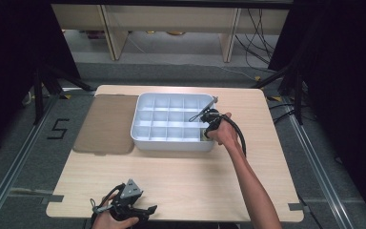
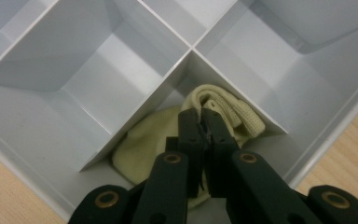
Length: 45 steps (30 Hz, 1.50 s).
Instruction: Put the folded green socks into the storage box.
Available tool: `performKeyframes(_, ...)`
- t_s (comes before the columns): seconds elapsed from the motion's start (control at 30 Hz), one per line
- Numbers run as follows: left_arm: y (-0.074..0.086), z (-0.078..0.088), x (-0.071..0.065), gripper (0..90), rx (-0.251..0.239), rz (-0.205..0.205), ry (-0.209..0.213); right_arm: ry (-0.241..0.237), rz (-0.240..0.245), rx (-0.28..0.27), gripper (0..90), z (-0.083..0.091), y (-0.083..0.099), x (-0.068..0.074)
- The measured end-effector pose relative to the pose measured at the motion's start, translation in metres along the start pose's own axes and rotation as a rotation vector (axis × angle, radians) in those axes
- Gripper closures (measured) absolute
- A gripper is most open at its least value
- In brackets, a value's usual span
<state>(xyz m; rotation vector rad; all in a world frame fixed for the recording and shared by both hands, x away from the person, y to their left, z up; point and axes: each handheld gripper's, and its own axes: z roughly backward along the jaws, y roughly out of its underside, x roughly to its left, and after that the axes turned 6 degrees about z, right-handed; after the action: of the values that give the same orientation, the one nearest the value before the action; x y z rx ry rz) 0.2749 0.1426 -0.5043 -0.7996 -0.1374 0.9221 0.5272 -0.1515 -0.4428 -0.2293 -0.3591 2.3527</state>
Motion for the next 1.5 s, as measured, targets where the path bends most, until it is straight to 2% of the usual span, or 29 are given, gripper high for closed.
performKeyframes(0.03, -0.001, 0.001, 0.001, 24.9, 0.001, -0.022, -0.001, -0.003, -0.01, -0.001, 87.8, 0.0, 0.0, 0.0)
performKeyframes(0.1, -0.001, 0.001, 0.001, 24.9, 0.004, -0.025, 0.007, -0.003, -0.007, -0.002, 87.7, 0.0, 0.0, -0.001)
performKeyframes(0.2, -0.001, 0.001, 0.001, 24.9, -0.005, -0.015, 0.004, -0.014, -0.017, -0.005, 87.6, 0.001, 0.001, -0.001)
performKeyframes(0.23, 0.0, 0.0, 0.001, 24.9, -0.006, -0.006, 0.001, -0.018, -0.004, -0.016, 87.5, 0.001, 0.002, -0.003)
performKeyframes(0.3, 0.0, 0.001, -0.001, 24.9, 0.001, 0.014, 0.01, -0.027, -0.025, -0.031, 87.1, 0.003, 0.004, -0.003)
performKeyframes(0.4, 0.0, 0.001, 0.0, 24.8, 0.002, 0.0, 0.014, -0.041, -0.041, -0.044, 85.0, 0.006, 0.005, -0.005)
performKeyframes(0.43, 0.0, 0.001, 0.001, 24.8, 0.005, -0.009, 0.014, -0.047, -0.029, -0.058, 84.3, 0.006, 0.006, -0.006)
performKeyframes(0.53, 0.0, 0.0, 0.001, 24.8, -0.003, -0.006, 0.009, -0.058, -0.04, -0.078, 81.0, 0.009, 0.008, -0.008)
performKeyframes(0.63, 0.0, 0.0, 0.001, 24.7, 0.002, 0.001, -0.005, -0.049, -0.052, -0.098, 78.0, 0.012, 0.009, -0.008)
performKeyframes(0.73, 0.0, 0.001, 0.001, 24.6, 0.002, 0.001, 0.005, -0.039, -0.054, -0.109, 76.7, 0.018, 0.01, -0.009)
performKeyframes(0.77, -0.001, 0.001, 0.002, 24.5, -0.001, -0.013, 0.005, -0.03, -0.052, -0.119, 76.7, 0.02, 0.011, -0.01)
performKeyframes(0.83, 0.0, 0.0, 0.001, 24.3, 0.001, 0.005, -0.003, -0.033, -0.073, -0.131, 76.6, 0.024, 0.012, -0.009)
performKeyframes(0.87, 0.0, 0.0, 0.001, 24.3, -0.001, 0.008, 0.001, -0.03, -0.056, -0.144, 76.0, 0.025, 0.012, -0.011)
performKeyframes(0.9, 0.0, 0.0, 0.001, 24.3, 0.0, 0.003, 0.002, -0.039, -0.061, -0.147, 75.6, 0.027, 0.013, -0.011)
performKeyframes(1.0, 0.0, 0.0, 0.001, 23.9, -0.004, 0.012, 0.008, -0.02, -0.067, -0.169, 73.9, 0.031, 0.014, -0.012)
performKeyframes(1.03, 0.0, 0.001, 0.0, 23.3, -0.004, 0.01, 0.009, -0.023, -0.07, -0.174, 72.8, 0.033, 0.014, -0.012)
performKeyframes(1.07, -0.001, 0.001, 0.002, 23.2, -0.002, -0.019, 0.002, -0.037, -0.075, -0.178, 71.2, 0.034, 0.014, -0.012)
performKeyframes(1.1, -0.001, 0.002, 0.003, 23.2, 0.001, -0.023, 0.006, -0.024, -0.078, -0.189, 70.0, 0.036, 0.015, -0.012)
performKeyframes(1.17, -0.001, 0.001, 0.004, 23.2, -0.004, -0.015, 0.0, -0.022, -0.083, -0.19, 66.3, 0.038, 0.016, -0.012)
performKeyframes(1.2, -0.001, 0.001, 0.004, 23.1, -0.009, -0.011, -0.002, -0.028, -0.101, -0.192, 64.6, 0.039, 0.016, -0.01)
performKeyframes(1.23, -0.001, 0.001, 0.004, 22.7, -0.008, -0.014, -0.004, -0.019, -0.094, -0.195, 63.6, 0.04, 0.016, -0.012)
performKeyframes(1.3, -0.001, 0.001, 0.003, 22.1, -0.005, -0.019, -0.009, -0.023, -0.109, -0.201, 62.1, 0.041, 0.016, -0.013)
performKeyframes(1.33, -0.001, 0.001, 0.003, 21.9, -0.008, -0.018, -0.004, -0.027, -0.118, -0.231, 60.0, 0.045, 0.017, -0.012)
performKeyframes(1.43, -0.001, 0.001, 0.003, 21.2, -0.01, 0.004, -0.006, -0.032, -0.13, -0.243, 58.4, 0.05, 0.019, -0.011)
performKeyframes(1.47, -0.001, 0.0, 0.003, 20.9, -0.015, 0.003, -0.006, -0.031, -0.121, -0.255, 57.5, 0.05, 0.02, -0.011)
performKeyframes(1.5, -0.001, 0.0, 0.004, 20.8, -0.013, -0.011, -0.018, -0.036, -0.136, -0.252, 56.5, 0.052, 0.021, -0.01)
